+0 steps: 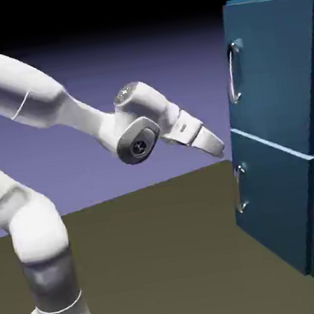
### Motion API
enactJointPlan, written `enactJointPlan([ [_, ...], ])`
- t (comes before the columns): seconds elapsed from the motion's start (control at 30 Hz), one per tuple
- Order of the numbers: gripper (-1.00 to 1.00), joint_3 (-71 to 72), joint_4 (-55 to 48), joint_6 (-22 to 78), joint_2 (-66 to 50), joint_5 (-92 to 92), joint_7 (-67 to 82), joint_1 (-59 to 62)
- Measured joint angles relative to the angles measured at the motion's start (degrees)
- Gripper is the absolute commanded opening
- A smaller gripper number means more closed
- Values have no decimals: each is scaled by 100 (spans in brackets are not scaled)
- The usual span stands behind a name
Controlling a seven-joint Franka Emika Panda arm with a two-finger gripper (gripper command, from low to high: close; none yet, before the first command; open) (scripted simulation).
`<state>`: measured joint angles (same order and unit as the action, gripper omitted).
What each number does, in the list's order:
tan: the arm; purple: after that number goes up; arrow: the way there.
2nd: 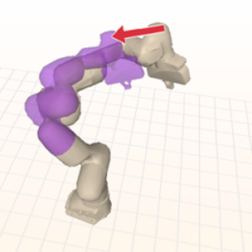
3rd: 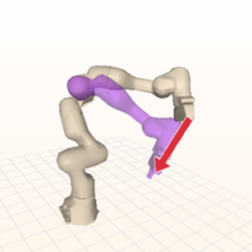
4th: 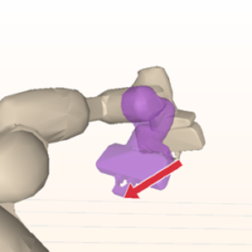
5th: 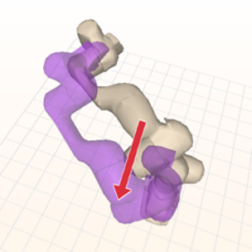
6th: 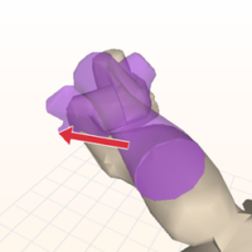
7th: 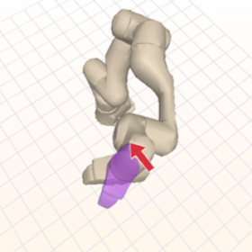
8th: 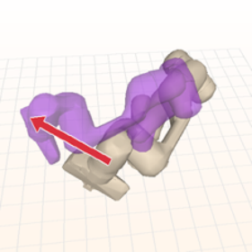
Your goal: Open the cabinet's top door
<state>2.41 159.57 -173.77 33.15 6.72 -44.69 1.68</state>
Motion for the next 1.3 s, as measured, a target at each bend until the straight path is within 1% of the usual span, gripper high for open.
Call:
enactJointPlan([
  [1.3,0,3482,-2069,337,709,9720,-3228,3422],
])
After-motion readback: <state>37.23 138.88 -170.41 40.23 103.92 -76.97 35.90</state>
